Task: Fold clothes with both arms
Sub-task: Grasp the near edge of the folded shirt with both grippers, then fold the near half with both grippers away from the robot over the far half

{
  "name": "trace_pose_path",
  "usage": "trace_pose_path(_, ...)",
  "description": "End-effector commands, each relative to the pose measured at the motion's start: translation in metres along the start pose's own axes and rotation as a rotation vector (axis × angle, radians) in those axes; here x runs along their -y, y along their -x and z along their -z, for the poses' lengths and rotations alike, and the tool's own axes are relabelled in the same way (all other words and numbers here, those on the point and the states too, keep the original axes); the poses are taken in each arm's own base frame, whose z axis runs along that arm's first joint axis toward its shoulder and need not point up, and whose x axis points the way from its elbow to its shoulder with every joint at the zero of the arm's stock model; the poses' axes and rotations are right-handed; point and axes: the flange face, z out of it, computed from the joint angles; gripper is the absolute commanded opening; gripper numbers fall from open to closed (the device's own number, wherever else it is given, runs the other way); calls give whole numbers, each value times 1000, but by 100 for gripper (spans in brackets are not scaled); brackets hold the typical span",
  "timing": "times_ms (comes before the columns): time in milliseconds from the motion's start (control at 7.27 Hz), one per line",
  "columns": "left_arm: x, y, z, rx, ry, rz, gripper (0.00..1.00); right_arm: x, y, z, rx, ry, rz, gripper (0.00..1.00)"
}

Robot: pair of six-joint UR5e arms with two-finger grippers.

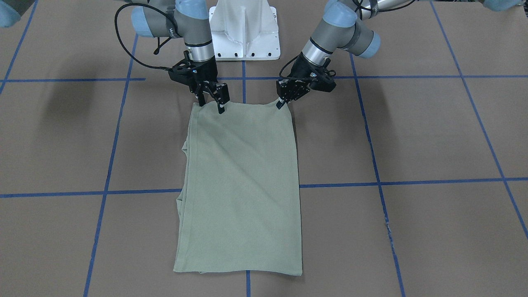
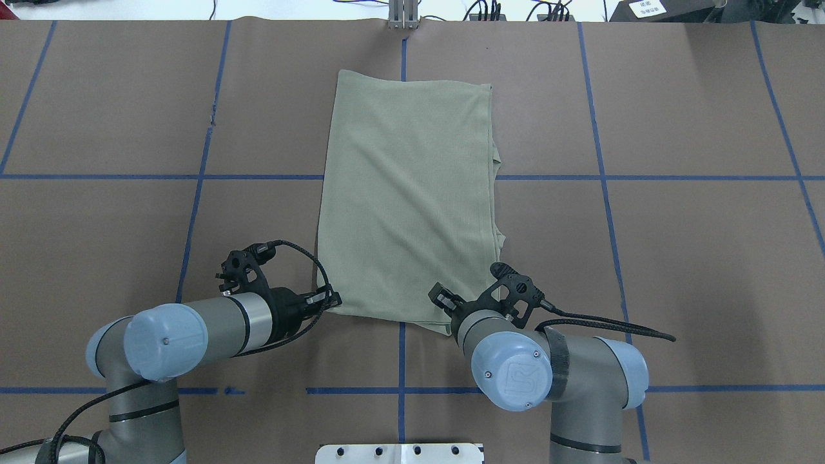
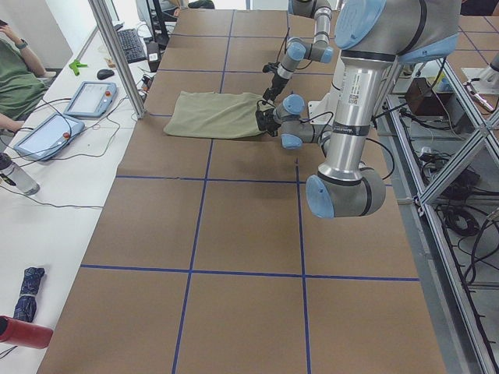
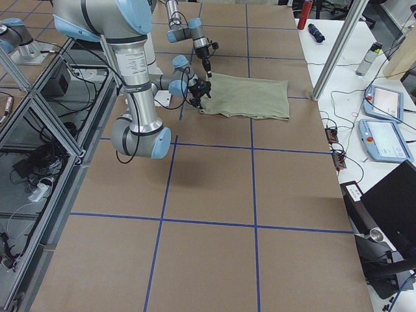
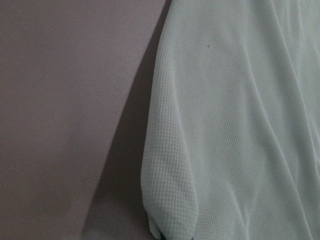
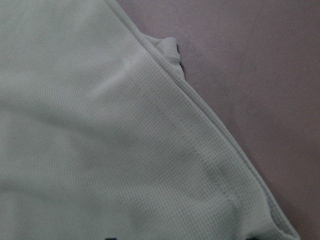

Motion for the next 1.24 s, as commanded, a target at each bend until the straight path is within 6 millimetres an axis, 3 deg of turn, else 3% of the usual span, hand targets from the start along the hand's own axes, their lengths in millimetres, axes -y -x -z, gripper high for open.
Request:
trace_pose_path(0, 0, 1, 0, 1, 0, 1, 0, -2, 7, 4, 18, 2, -37, 0)
trace_pose_path(275, 0, -3, 2, -6, 1, 0, 0, -3, 5, 3, 13, 0, -36, 0)
trace_pose_path(550, 2, -14, 22, -36, 7, 0, 0, 5, 13, 15, 35, 0, -47, 0)
trace_pose_path(688, 0, -37, 53, -42, 13, -2, 0, 15, 20, 52, 73, 18, -59, 0)
trace_pose_path(825, -11, -75, 109, -31, 79, -3, 0, 21, 30, 103, 47, 13, -45, 0)
trace_pose_path(963, -17, -106, 175, -20, 120, -4, 0, 31, 30, 170, 59, 50, -40, 0)
trace_pose_path(1100, -18, -120, 220, -9, 137, -5, 0, 35, 22, 216, 61, 82, -27, 0)
